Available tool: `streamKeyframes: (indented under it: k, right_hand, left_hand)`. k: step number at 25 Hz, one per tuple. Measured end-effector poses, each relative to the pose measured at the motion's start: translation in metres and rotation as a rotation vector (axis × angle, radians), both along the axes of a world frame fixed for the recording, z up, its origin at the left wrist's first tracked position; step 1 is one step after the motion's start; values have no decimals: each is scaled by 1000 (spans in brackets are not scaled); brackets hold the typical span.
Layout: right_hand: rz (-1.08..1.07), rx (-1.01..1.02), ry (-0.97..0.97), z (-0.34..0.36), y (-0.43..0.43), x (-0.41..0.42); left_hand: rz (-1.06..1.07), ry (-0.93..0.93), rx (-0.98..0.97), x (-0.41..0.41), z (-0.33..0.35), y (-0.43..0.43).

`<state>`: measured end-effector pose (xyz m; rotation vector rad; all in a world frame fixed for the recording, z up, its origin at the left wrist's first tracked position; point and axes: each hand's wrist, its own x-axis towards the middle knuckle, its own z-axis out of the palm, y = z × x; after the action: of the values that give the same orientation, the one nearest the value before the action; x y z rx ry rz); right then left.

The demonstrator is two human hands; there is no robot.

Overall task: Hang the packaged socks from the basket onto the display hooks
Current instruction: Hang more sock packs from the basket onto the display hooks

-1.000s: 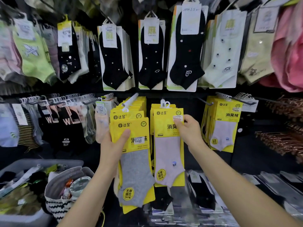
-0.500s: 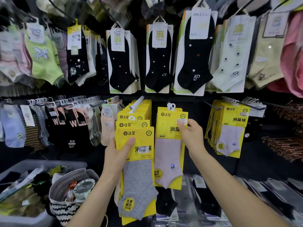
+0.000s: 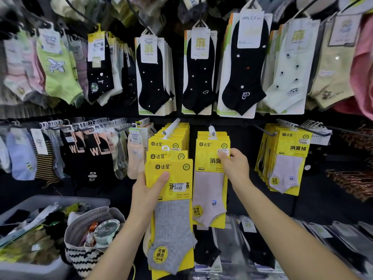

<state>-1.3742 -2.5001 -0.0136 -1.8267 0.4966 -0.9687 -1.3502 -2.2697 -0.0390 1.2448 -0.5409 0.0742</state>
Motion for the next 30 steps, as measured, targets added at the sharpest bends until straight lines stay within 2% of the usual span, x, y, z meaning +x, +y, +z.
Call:
streamKeyframes:
  k: [3, 6, 8, 11, 13, 17, 20, 25, 30]
  right_hand:
    - [-15, 25, 71, 3, -7, 11]
    - [-46, 10, 159, 4, -13, 8]
    - [-102, -19, 119, 3, -12, -5]
    - [102, -18, -87, 3, 4, -27]
    - [267, -45, -56, 7, 18, -35]
    - [302, -55, -77, 16, 26, -45]
    - [344, 76, -137, 17, 19, -51]
    - [157, 192, -145, 25, -2, -38]
    - [26, 84, -69, 35, -11, -13]
  left_hand:
    - [-13, -32, 8, -2, 4, -8]
    - [-14, 25, 4, 0, 7, -18]
    - [-28, 30, 16, 1, 9, -27]
    - [-56, 37, 14, -3, 10, -41]
    - [-61, 47, 33, -7, 11, -52]
    - [-78, 86, 47, -12, 10, -65]
    - [-114, 124, 21, -9, 7, -67]
    - [22, 136, 41, 0, -1, -58]
    - [127, 104, 17, 8, -5, -33]
